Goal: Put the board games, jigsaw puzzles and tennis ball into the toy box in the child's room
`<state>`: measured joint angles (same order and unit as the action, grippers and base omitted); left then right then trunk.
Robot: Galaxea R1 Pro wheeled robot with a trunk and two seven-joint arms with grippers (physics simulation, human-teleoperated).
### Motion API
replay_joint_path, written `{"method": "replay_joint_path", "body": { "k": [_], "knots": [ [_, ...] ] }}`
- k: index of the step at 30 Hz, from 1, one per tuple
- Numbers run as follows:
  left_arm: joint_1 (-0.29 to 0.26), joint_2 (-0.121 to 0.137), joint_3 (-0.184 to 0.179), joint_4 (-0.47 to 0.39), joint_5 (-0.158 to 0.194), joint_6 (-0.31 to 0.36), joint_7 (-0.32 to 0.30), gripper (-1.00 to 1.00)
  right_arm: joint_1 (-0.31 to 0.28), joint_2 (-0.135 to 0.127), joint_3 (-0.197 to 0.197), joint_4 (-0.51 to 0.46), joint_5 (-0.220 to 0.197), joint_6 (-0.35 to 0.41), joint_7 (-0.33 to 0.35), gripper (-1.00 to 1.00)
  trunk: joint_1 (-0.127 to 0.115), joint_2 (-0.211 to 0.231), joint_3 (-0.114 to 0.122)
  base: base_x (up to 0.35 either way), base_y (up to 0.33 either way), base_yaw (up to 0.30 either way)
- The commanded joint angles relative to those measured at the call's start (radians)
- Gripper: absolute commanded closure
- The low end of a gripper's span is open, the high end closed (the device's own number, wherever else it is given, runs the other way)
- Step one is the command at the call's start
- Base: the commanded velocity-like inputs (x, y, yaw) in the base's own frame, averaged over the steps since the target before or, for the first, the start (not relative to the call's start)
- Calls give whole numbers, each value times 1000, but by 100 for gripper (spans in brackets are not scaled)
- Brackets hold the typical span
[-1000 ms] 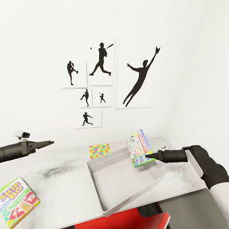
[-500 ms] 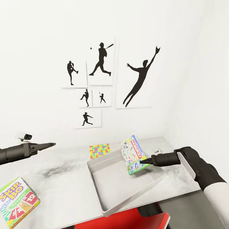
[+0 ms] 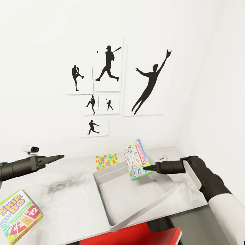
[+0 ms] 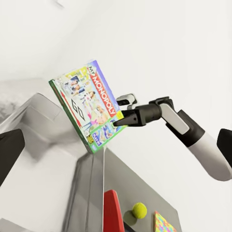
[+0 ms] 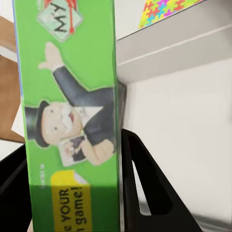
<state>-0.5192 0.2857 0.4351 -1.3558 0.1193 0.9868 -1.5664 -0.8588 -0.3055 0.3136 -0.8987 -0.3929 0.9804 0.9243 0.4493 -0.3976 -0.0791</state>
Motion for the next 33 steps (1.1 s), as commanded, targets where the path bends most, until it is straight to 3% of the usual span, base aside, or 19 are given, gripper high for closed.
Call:
{"method": "replay_joint_path", "body": {
  "k": [1, 3, 12, 13, 33],
  "knots": [
    [-1, 0, 0, 0, -1, 10, -4, -100, -1, 5, -4, 0, -1, 2, -4, 100, 1, -2, -2, 0, 0, 0],
    [-1, 0, 0, 0, -1, 10, -4, -100, -1, 15, -15, 0, -2, 1, -15, 100, 1, -2, -2, 0, 0, 0],
    [0, 0, 1, 0, -1, 10, -4, -100, -1, 14, -19, 0, -3, 1, -67, 100, 1, -2, -2, 0, 0, 0],
    [-1, 0, 1, 0, -1, 10, -4, -100, -1, 14, -19, 0, -3, 1, -67, -100, 1, -2, -2, 0, 0, 0],
    [-1, 0, 1, 0, -1, 10, -4, -100, -1, 11, -22, 28, -3, 1, -68, -100, 1, -2, -2, 0, 0, 0]
  ]
}}
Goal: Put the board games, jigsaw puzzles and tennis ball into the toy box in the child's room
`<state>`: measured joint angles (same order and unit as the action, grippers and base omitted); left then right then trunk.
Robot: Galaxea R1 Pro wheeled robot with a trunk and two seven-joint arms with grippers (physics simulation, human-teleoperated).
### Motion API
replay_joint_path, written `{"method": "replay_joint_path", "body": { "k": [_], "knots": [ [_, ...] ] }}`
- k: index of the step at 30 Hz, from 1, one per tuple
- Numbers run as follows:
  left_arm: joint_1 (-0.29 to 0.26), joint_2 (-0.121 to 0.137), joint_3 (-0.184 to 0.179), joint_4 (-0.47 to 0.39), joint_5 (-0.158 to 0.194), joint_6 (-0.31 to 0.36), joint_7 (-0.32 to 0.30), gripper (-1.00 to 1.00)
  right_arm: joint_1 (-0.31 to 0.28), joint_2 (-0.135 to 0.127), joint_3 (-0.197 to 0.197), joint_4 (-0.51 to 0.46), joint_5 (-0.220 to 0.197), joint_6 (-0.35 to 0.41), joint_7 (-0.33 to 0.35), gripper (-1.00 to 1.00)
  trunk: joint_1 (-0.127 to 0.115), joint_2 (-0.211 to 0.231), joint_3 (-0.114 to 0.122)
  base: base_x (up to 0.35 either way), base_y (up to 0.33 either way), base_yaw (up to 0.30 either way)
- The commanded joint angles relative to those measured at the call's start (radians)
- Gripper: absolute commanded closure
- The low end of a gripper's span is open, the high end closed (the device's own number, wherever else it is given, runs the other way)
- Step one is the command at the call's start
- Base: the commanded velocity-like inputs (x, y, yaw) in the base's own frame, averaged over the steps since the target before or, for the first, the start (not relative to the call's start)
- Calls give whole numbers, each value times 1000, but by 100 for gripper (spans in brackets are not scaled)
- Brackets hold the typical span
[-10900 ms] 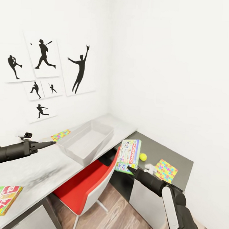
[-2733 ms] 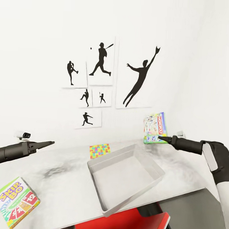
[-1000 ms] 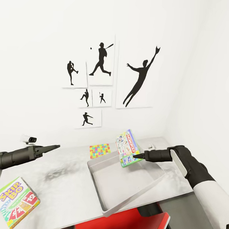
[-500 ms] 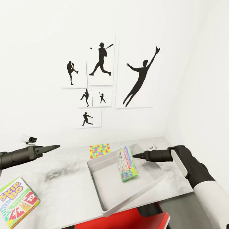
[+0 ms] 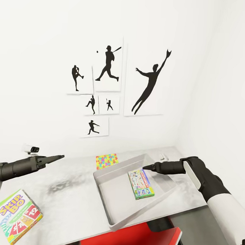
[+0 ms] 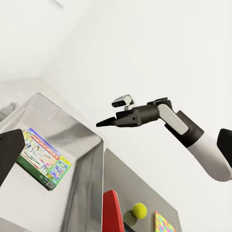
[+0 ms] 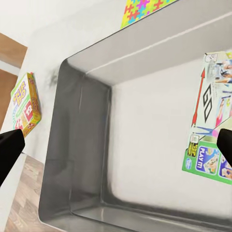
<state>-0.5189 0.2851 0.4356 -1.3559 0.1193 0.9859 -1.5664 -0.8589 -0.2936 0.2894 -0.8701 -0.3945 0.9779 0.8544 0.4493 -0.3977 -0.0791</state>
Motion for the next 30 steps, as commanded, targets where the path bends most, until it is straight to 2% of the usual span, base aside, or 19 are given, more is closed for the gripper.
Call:
{"method": "replay_joint_path", "body": {
  "k": [1, 20, 30],
  "knots": [
    [-1, 0, 0, 0, -1, 11, -4, -100, -1, -1, 2, 0, -1, 4, 2, -100, 1, -2, -2, 0, 0, 0],
    [-1, 0, 1, 0, -1, 10, -4, -100, 0, 4, 4, 0, -1, 3, -2, -100, 1, -2, -2, 0, 0, 0],
    [0, 0, 2, -2, 0, 10, -4, -100, 5, 11, 4, -10, -2, 2, -3, -100, 1, -2, 9, 0, 0, 0]
  ]
}}
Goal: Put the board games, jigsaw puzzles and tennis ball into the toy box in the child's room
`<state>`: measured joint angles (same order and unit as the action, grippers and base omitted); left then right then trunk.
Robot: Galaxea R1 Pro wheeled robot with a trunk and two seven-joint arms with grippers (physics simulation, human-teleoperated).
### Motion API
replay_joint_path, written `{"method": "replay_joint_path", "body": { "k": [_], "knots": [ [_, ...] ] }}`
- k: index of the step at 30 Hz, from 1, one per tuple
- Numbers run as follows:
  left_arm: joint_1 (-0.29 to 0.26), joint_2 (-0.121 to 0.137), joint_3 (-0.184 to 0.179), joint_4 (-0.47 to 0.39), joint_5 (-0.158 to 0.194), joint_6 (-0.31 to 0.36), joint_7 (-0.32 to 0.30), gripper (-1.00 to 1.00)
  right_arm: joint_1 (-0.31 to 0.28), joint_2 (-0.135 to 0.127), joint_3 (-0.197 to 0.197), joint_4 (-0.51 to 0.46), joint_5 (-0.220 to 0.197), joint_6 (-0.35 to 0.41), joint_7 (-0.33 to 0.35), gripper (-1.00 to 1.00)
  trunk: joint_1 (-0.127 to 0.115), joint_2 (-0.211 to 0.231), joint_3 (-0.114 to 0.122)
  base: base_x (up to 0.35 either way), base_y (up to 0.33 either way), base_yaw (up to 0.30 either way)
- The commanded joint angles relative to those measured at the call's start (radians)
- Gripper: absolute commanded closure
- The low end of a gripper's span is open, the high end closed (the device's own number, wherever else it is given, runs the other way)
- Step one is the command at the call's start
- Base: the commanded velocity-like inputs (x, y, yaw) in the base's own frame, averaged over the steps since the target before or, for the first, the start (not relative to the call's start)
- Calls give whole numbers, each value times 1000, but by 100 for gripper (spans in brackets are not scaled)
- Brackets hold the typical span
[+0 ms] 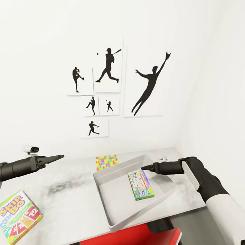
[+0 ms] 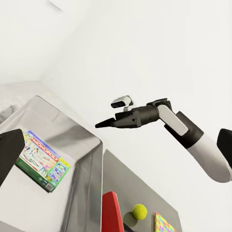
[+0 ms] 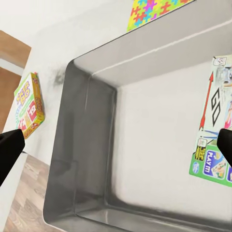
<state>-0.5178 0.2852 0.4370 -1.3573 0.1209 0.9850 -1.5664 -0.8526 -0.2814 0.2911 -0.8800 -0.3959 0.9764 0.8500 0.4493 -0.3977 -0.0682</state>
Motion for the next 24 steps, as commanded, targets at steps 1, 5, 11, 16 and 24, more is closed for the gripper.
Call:
{"method": "replay_joint_path", "body": {
  "k": [1, 5, 11, 16, 24],
  "knots": [
    [-1, 0, 0, 0, -1, 11, -4, -100, -1, -1, 2, -1, -1, 4, 2, -100, 1, -2, -1, 0, 0, 0],
    [-1, 1, 1, -1, -1, 11, -4, -100, -1, 1, 2, -1, -1, 3, 3, -100, 1, -2, 5, 0, 0, 0],
    [-1, 2, 2, -6, -1, 11, -4, -100, 0, 3, -1, -1, -4, -24, 5, -100, 1, -2, 15, -48, 0, 0],
    [-1, 2, 2, -7, -1, 4, -4, -100, 1, 0, -10, 0, -26, -39, 7, -100, 1, -2, 23, -215, 0, -15],
    [-1, 6, 3, -8, -1, -8, -4, -100, 36, -1, -14, 0, -59, -50, 11, -100, 1, -2, 35, -97, 0, -74]
  ]
}}
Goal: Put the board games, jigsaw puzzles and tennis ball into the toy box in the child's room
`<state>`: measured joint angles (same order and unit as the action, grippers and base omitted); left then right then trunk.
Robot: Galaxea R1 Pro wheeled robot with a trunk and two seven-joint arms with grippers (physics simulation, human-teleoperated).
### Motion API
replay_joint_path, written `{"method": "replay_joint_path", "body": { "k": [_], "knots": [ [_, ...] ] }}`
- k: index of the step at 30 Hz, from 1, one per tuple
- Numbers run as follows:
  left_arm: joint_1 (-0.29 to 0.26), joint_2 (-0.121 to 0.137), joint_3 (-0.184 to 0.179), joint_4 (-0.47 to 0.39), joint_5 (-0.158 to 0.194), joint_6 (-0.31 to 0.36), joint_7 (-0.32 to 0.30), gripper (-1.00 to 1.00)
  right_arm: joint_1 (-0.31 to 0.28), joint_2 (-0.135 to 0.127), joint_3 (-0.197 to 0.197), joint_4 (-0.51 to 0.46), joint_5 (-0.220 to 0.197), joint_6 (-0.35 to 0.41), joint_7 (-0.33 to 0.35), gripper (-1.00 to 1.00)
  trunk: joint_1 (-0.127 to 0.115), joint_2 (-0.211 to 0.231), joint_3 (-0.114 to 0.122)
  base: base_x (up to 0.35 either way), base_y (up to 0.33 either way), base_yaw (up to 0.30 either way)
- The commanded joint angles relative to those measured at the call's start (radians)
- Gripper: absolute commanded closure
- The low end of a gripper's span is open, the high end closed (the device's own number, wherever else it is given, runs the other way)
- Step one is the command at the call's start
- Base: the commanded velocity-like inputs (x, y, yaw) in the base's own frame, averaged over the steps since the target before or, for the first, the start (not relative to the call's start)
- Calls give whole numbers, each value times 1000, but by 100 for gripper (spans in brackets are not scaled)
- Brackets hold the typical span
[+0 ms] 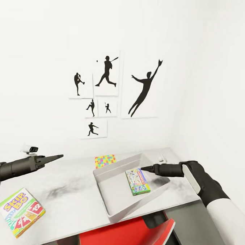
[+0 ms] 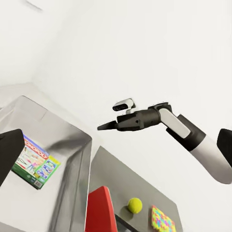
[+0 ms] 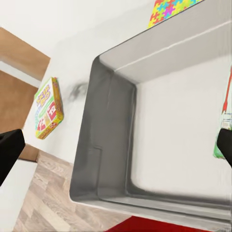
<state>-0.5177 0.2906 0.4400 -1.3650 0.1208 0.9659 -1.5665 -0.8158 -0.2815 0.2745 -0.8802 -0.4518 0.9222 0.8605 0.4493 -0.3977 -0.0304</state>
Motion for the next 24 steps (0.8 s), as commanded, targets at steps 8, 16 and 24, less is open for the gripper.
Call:
{"method": "replay_joint_path", "body": {
  "k": [8, 16, 24],
  "knots": [
    [-1, 1, 1, 0, -1, 9, -4, -100, 82, -7, -21, -18, -98, -46, 5, -100, 1, -2, 10, -8, 0, -105],
    [0, 2, 3, 0, 0, 9, -4, -100, 320, -17, -108, -215, -242, -138, 58, -100, 1, -2, 23, -1, 0, -109],
    [1, 2, 15, -2, 1, 9, -4, -100, 509, -8, -200, -496, -265, -153, 69, -100, 1, -2, 36, 0, 0, -86]
  ]
}}
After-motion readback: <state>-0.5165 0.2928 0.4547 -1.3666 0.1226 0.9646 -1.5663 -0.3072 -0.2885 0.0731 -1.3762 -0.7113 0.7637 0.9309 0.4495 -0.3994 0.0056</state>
